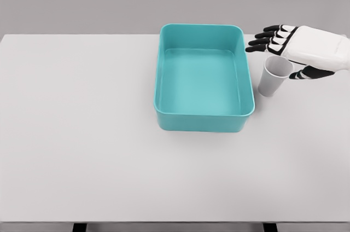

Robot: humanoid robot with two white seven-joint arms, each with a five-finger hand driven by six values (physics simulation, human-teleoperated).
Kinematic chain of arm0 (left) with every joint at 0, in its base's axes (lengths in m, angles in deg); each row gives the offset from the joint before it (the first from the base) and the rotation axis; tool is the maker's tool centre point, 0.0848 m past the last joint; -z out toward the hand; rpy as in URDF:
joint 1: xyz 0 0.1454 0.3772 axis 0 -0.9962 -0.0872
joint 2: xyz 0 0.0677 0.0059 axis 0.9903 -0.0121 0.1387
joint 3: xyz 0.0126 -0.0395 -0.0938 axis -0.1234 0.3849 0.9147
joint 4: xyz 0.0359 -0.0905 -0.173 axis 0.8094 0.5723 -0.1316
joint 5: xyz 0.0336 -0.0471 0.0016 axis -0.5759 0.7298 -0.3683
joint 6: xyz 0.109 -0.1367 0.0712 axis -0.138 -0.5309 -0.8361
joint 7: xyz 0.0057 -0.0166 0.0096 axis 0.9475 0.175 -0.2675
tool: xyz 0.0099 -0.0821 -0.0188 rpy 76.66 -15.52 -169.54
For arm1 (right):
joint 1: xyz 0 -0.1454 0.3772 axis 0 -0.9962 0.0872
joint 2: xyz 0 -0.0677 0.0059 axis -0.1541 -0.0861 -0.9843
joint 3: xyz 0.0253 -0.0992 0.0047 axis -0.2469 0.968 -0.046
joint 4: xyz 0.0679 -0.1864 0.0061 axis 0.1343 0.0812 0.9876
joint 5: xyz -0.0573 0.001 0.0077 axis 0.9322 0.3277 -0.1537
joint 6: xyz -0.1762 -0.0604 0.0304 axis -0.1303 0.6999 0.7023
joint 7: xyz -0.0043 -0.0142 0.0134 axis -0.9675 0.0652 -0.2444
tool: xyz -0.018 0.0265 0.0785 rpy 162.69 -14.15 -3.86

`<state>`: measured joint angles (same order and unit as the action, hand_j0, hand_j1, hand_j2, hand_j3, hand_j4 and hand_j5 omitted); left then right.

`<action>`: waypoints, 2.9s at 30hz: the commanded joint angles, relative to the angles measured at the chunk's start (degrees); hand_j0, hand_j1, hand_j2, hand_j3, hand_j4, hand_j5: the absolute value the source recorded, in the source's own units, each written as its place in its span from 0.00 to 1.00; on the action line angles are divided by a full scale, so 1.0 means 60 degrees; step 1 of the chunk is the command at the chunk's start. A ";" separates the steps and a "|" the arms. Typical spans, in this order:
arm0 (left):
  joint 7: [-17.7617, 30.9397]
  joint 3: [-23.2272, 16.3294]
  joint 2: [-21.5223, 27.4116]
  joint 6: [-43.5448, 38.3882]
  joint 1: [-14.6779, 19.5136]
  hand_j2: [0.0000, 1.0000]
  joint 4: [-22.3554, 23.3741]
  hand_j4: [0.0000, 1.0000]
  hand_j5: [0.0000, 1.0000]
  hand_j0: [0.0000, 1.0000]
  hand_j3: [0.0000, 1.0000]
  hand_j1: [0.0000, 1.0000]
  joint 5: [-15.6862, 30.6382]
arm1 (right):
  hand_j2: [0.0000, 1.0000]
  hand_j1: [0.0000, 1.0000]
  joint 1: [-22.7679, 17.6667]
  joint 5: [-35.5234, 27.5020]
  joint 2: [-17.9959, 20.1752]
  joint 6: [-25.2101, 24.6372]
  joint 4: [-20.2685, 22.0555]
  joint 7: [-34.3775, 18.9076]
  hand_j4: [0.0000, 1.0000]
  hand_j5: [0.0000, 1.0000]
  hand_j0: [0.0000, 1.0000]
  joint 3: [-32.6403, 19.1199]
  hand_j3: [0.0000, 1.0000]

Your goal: Put the paper cup into the basket with your right arm

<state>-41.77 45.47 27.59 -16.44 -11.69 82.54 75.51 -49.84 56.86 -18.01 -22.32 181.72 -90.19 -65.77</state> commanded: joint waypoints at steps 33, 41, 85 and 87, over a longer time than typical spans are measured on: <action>0.0006 0.0002 0.0001 0.0000 0.0000 1.00 0.0000 1.00 1.00 1.00 1.00 1.00 0.0007 | 1.00 1.00 -0.2666 -0.5922 -0.3991 -0.3189 -0.4820 -0.1420 1.00 1.00 1.00 -0.3738 1.00; 0.0006 0.0002 0.0001 0.0000 0.0000 1.00 0.0000 1.00 1.00 1.00 1.00 1.00 0.0007 | 1.00 1.00 -0.2622 -0.5922 -0.4987 -0.3101 -0.5802 -0.1420 1.00 1.00 1.00 -0.3797 1.00; 0.0006 0.0002 0.0001 0.0000 0.0000 1.00 0.0000 1.00 1.00 1.00 1.00 1.00 0.0007 | 1.00 1.00 -0.1831 -0.5951 -0.5939 -0.3028 -0.6886 -0.1420 1.00 1.00 1.00 -0.3635 1.00; 0.0006 0.0002 0.0001 0.0000 0.0000 1.00 0.0000 1.00 1.00 1.00 1.00 1.00 0.0007 | 1.00 1.00 -0.1831 -0.5922 -0.5939 -0.3028 -0.6871 -0.1420 1.00 1.00 1.00 -0.3635 1.00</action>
<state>-41.77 45.45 27.59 -16.43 -11.69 82.54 75.54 -60.83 21.26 -53.57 -40.49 140.43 -98.70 -87.67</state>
